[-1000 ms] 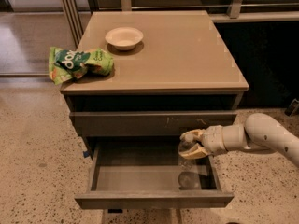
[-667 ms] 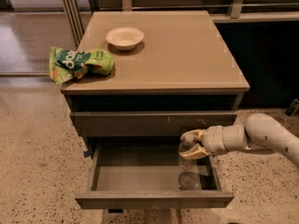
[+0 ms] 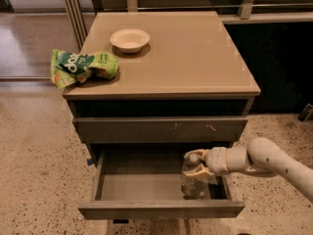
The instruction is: Place water bottle into middle drawer
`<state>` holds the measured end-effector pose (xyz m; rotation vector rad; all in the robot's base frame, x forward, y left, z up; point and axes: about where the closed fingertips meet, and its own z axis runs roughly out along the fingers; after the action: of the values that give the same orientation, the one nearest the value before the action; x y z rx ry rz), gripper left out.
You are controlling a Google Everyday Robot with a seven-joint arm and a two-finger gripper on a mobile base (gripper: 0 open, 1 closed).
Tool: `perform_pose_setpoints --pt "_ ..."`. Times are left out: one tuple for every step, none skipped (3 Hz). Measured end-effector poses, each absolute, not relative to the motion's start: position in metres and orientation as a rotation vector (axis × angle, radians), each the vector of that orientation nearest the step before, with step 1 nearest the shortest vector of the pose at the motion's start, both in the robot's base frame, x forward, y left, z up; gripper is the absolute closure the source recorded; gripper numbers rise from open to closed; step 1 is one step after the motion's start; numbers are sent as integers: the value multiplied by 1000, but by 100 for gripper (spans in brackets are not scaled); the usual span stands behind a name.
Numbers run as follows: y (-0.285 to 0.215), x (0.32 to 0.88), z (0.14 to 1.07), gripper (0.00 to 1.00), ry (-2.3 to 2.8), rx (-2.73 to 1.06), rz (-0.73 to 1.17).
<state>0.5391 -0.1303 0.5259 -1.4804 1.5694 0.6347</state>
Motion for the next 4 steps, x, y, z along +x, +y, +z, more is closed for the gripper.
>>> perform_pose_setpoints --pt "-121 539 485 100 1544 -1453 683" --pt "-118 540 466 100 1543 -1436 707" --pt "-119 540 470 81 1543 -1436 706" --pt "-119 540 470 58 1543 -1436 706"
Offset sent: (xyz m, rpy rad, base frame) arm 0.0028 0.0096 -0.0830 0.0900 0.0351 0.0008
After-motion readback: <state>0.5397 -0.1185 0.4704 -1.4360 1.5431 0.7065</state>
